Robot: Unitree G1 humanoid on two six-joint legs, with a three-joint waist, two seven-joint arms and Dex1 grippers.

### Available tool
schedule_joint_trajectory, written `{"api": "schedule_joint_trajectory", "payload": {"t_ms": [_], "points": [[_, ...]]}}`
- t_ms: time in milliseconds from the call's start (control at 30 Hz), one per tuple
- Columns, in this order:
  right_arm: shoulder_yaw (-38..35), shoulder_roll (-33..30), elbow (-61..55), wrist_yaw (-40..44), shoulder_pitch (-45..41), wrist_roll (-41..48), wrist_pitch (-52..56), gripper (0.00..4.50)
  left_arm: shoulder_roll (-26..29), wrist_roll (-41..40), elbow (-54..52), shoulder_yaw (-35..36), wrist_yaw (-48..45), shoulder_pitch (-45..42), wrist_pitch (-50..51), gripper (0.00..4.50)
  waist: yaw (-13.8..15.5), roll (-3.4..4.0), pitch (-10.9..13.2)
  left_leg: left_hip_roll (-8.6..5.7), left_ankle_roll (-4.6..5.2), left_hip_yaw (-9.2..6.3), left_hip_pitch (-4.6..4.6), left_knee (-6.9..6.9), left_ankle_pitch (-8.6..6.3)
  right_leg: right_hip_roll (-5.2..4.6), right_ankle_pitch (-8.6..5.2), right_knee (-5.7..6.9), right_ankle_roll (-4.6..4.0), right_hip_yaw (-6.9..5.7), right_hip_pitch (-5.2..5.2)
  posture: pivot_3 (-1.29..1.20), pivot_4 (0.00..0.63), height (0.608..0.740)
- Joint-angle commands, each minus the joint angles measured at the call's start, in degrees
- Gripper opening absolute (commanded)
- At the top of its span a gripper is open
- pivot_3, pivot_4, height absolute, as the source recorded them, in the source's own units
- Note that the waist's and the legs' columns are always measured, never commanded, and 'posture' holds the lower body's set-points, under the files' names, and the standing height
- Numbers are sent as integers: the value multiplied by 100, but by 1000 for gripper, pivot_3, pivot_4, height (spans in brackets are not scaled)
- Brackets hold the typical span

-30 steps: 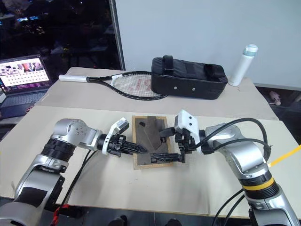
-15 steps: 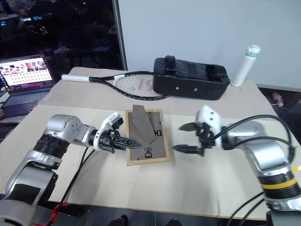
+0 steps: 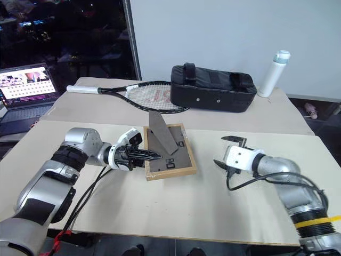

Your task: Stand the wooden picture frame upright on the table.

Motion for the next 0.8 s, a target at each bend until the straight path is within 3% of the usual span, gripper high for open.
{"api": "schedule_joint_trajectory", "payload": {"t_ms": [33,433,467,500,667,700,800], "points": [[19,137,-62,-608,-360,-485,-920,4477,35,-383,-110,-217,-223,-225,50,1187,-12,1,1,0,-1,-1,0,0,1,0,0,1,0,0,0,0,150,689],[567,695,80,-776,-1045,-792,-1869,4477,134,-687,-348,-639,-223,-242,-37,1187,-11,1,1,-1,-3,-6,1,11,3,0,2,8,-3,-1,8,0,150,689],[597,711,110,-769,-1063,-788,-1910,3974,146,-692,-377,-645,-223,-227,-86,1187,-11,1,1,-1,-3,-7,1,13,3,0,2,10,-3,-1,8,0,150,689],[628,726,152,-728,-1072,-716,-1936,3809,196,-783,-475,-589,-223,-186,-156,1187,-10,1,1,-1,-3,-8,1,14,3,0,2,12,-3,-1,8,0,150,689],[617,719,215,-682,-1063,-576,-1997,2125,408,-981,-783,-547,-223,-72,-465,1187,-28,1,2,-1,-3,-9,1,23,3,1,8,22,-13,-1,10,0,150,689],[607,714,218,-675,-1058,-552,-2005,1938,445,-1002,-793,-533,-223,-60,-518,1187,-29,1,2,-1,-3,-10,3,27,3,1,7,25,-12,-1,11,0,150,689],[573,683,263,-670,-1037,-520,-2033,1937,583,-1047,-772,-475,-223,-28,-651,1187,-29,2,3,-1,-3,-11,3,38,3,1,5,32,-7,-1,13,0,150,689]]}}
